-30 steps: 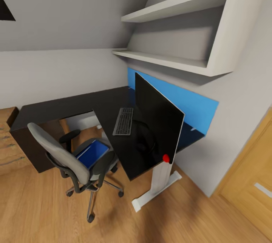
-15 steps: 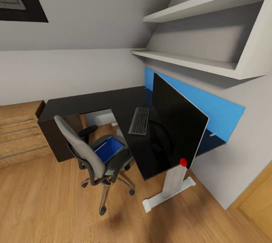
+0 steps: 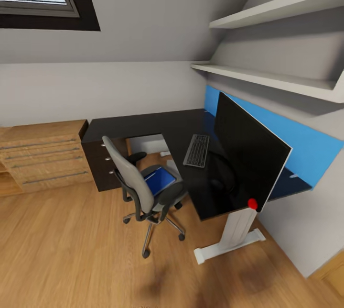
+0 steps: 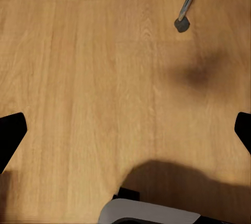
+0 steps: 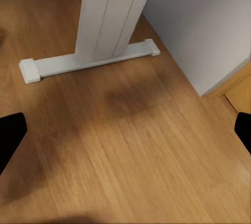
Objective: In the bedroom, organize the workspace by keeping the computer under the desk, ensuring the monitor is on the desk, placing the keyboard on the desk next to the monitor, placing the mouse on the desk next to the keyboard, moving the folder from the swivel chair onto the desk next to the mouse, stacking the notebook on top of the folder with the pen on top of the notebook, and positioning the swivel chair next to the desk.
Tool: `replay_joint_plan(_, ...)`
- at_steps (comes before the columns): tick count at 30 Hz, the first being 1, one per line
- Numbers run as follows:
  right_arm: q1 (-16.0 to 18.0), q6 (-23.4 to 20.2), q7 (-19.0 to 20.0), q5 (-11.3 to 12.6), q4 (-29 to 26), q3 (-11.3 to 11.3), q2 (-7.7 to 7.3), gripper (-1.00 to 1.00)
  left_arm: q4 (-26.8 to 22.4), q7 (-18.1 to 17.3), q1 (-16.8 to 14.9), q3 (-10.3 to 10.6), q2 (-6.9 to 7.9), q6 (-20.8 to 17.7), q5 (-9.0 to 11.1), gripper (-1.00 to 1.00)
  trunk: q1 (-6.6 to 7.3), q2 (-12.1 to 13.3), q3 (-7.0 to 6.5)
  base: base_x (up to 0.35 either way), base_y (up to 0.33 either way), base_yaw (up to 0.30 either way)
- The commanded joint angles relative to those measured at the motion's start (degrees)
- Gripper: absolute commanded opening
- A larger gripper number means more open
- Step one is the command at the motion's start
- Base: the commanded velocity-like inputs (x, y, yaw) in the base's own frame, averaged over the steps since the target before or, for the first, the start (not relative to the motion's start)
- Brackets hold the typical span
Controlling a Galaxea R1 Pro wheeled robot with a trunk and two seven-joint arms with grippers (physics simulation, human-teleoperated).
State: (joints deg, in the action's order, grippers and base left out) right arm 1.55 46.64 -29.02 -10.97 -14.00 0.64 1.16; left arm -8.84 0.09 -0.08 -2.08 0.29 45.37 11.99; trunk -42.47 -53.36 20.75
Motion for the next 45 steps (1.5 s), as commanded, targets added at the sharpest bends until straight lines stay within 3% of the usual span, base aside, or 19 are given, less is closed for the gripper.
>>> replay_joint_plan(1,0.0,-0.1,-0.6,-0.5,0.0,0.1,0.0,1.0,0.0,0.0,0.0,-0.2,-0.02,0.1,-0.1,1.0,0.0,0.0,0.06,-0.009,0.0,0.285)
replay_joint_plan(13,0.0,-0.1,-0.6,-0.5,0.1,0.1,-0.03,1.0,-0.1,-0.3,0.0,0.0,-0.4,0.3,-0.3,1.0,0.0,0.0,0.06,-0.001,-0.134,0.285)
replay_joint_plan(20,0.0,-0.1,-0.6,-0.5,0.1,0.1,-0.18,1.0,-0.2,-0.1,0.0,0.2,-1.8,0.1,-0.2,1.0,0.0,0.0,0.06,0.0,-0.01,0.284)
replay_joint_plan(28,0.0,-0.1,-0.6,-0.5,0.1,0.1,-0.19,1.0,-0.6,2.5,0.0,0.1,-1.97,-0.2,0.0,1.0,-1.76,-3.2,1.49,0.0,-0.001,0.234)
replay_joint_plan(31,0.0,0.0,-0.6,-0.5,0.0,0.1,-0.19,1.0,-0.8,8.0,0.0,0.1,-2.03,-0.3,0.0,1.0,-2.42,-4.4,2.03,0.0,0.0,0.045)
replay_joint_plan(39,0.0,0.0,-0.6,-0.5,-0.1,0.1,-0.2,1.0,-3.5,9.3,0.0,0.1,-1.72,-0.9,0.1,1.0,-4.18,-7.7,3.47,0.0,0.0,0.006)
replay_joint_plan(42,0.0,0.0,-0.6,-0.5,-0.1,0.1,-0.2,1.0,-4.2,9.8,0.0,0.1,-1.71,-2.9,0.1,1.0,-4.84,-8.9,4.01,0.0,0.0,0.0)
replay_joint_plan(45,0.0,0.0,-0.6,-0.5,-0.1,0.1,-0.24,1.0,-5.9,11.8,0.0,0.1,-1.84,-7.9,0.0,1.0,-5.49,-10.1,4.55,0.0,0.0,0.0)
